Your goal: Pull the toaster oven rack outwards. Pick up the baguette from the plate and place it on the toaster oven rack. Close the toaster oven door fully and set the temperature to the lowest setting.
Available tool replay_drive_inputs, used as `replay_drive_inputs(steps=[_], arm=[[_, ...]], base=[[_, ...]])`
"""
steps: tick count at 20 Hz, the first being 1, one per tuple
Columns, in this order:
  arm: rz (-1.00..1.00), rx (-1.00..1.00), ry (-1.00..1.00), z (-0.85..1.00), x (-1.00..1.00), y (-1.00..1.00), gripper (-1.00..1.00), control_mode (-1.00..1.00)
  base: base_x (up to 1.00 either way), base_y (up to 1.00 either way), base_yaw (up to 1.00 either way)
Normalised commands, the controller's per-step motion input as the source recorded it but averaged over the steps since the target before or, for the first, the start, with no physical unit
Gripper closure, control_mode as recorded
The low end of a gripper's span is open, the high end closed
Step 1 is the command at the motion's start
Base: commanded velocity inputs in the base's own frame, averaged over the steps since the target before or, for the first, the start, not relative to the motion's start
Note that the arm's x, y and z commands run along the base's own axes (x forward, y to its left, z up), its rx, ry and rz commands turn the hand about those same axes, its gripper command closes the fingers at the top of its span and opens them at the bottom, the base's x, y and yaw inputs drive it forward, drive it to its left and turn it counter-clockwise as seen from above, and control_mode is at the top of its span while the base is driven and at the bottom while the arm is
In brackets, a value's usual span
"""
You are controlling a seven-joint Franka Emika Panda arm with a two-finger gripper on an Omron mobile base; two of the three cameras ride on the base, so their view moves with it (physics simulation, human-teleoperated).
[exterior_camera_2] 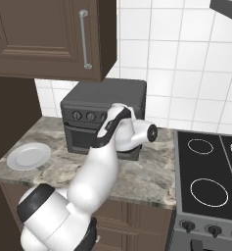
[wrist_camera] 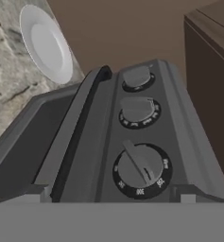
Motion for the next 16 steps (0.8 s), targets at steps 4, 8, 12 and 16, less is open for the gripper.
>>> replay_drive_inputs(steps=[4, 8, 12, 16], arm=[[0.05, 0.0, -0.03, -0.32, 0.05, 0.38, -1.0, -1.0], [0.05, 0.02, -0.11, -0.34, 0.0, 0.41, -1.0, -1.0], [0.04, 0.04, -0.18, -0.23, 0.0, 0.53, -1.0, -1.0], [0.02, 0.01, -0.24, -0.11, 0.0, 0.62, -1.0, -1.0]], base=[[0.0, 0.0, 0.0], [0.0, 0.0, 0.0], [0.0, 0.0, 0.0], [0.0, 0.0, 0.0]])
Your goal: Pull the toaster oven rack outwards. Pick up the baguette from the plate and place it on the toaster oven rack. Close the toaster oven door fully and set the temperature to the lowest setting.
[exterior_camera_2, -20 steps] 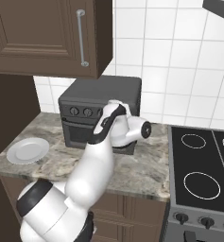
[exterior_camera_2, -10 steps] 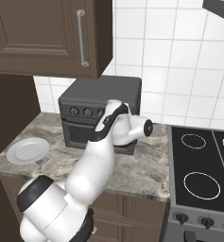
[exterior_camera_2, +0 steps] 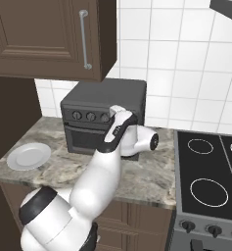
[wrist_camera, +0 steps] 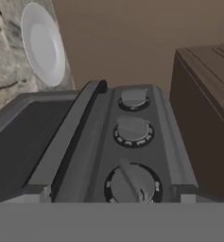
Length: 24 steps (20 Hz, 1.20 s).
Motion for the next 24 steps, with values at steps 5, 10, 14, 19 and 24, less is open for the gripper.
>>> replay_drive_inputs(steps=[5, 10, 14, 19, 24], arm=[[0.01, 0.0, -0.23, -0.02, -0.01, 0.59, -1.0, -1.0], [0.0, 0.0, -0.27, 0.0, -0.14, 0.48, -1.0, -1.0], [0.0, 0.0, -0.22, 0.0, -0.02, 0.61, -1.0, -1.0], [0.0, -0.03, -0.03, 0.0, 0.07, 0.45, -1.0, -1.0], [0.0, -0.08, 0.0, 0.0, 0.12, 0.48, -1.0, -1.0]], base=[[0.0, 0.0, 0.0], [0.0, 0.0, 0.0], [0.0, 0.0, 0.0], [0.0, 0.0, 0.0], [0.0, 0.0, 0.0]])
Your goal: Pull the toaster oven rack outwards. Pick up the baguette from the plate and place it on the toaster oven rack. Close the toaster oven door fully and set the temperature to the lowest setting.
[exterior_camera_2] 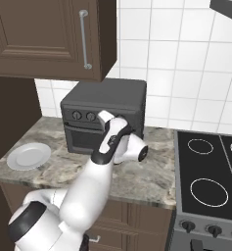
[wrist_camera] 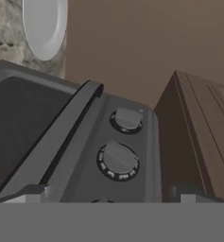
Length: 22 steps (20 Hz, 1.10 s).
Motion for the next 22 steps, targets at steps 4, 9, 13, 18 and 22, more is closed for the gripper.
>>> replay_drive_inputs(steps=[4, 9, 13, 18, 22], arm=[[0.0, -0.06, 0.0, 0.0, 0.12, 0.36, -1.0, -1.0], [-0.02, -0.01, 0.0, 0.01, 0.27, 0.1, -1.0, -1.0], [-0.08, 0.0, 0.0, 0.02, 0.3, 0.0, -1.0, -1.0], [-0.08, -0.04, 0.0, 0.0, 0.33, 0.06, -1.0, -1.0], [-0.06, -0.08, 0.0, -0.02, 0.39, 0.16, -1.0, -1.0]], base=[[0.0, 0.0, 0.0], [0.0, 0.0, 0.0], [0.0, 0.0, 0.0], [0.0, 0.0, 0.0], [0.0, 0.0, 0.0]])
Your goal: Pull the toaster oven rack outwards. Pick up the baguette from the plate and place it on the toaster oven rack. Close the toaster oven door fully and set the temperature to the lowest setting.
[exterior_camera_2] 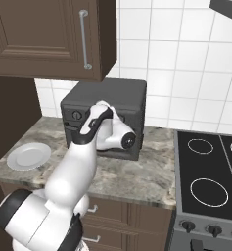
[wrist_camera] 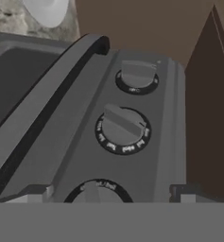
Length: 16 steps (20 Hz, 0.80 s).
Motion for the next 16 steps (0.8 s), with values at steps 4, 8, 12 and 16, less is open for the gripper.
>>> replay_drive_inputs(steps=[4, 8, 12, 16], arm=[[-0.03, -0.09, 0.0, -0.04, 0.45, 0.14, -1.0, -1.0], [-0.03, -0.06, 0.0, -0.03, 0.37, 0.0, -1.0, -1.0], [-0.04, -0.04, 0.0, -0.02, 0.38, 0.0, -1.0, -1.0], [-0.05, -0.06, 0.0, 0.0, 0.39, 0.0, -1.0, -1.0]], base=[[0.0, 0.0, 0.0], [0.0, 0.0, 0.0], [0.0, 0.0, 0.0], [0.0, 0.0, 0.0]])
